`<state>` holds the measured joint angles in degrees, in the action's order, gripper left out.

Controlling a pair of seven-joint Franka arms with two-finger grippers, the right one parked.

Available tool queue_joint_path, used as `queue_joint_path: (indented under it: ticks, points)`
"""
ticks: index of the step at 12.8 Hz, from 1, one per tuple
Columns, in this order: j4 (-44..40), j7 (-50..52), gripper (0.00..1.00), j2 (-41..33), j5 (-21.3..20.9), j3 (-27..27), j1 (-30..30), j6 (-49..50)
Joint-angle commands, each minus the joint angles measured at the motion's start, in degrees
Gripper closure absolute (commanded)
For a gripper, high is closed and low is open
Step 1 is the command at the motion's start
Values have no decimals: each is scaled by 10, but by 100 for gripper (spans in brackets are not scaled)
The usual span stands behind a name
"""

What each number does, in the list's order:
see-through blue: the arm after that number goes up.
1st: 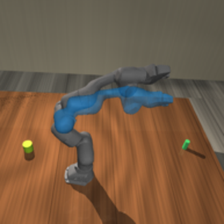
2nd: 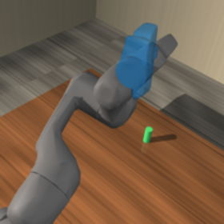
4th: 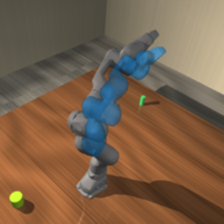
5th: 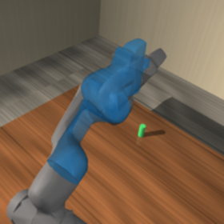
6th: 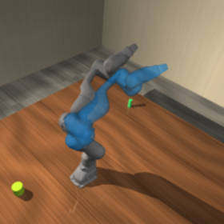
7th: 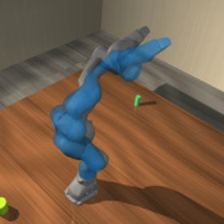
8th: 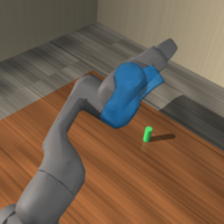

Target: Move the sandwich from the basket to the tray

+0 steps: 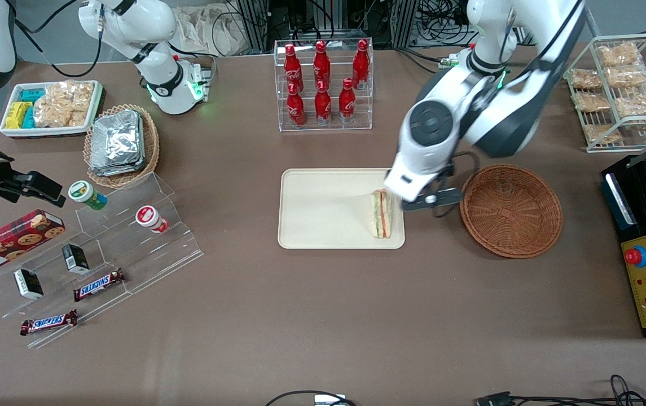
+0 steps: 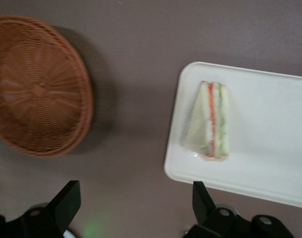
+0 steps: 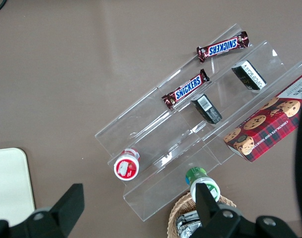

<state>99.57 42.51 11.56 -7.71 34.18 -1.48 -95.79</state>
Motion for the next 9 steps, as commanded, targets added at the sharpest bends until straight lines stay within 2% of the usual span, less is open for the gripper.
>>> queue_joint_path:
  ticks: [1, 5, 9]
  points:
    - [26, -122, 0, -107, 79, -115, 2, 41]
    - [68, -241, 0, -193, 81, -245, 3, 59]
    - [75, -359, 0, -216, 74, -318, 3, 61]
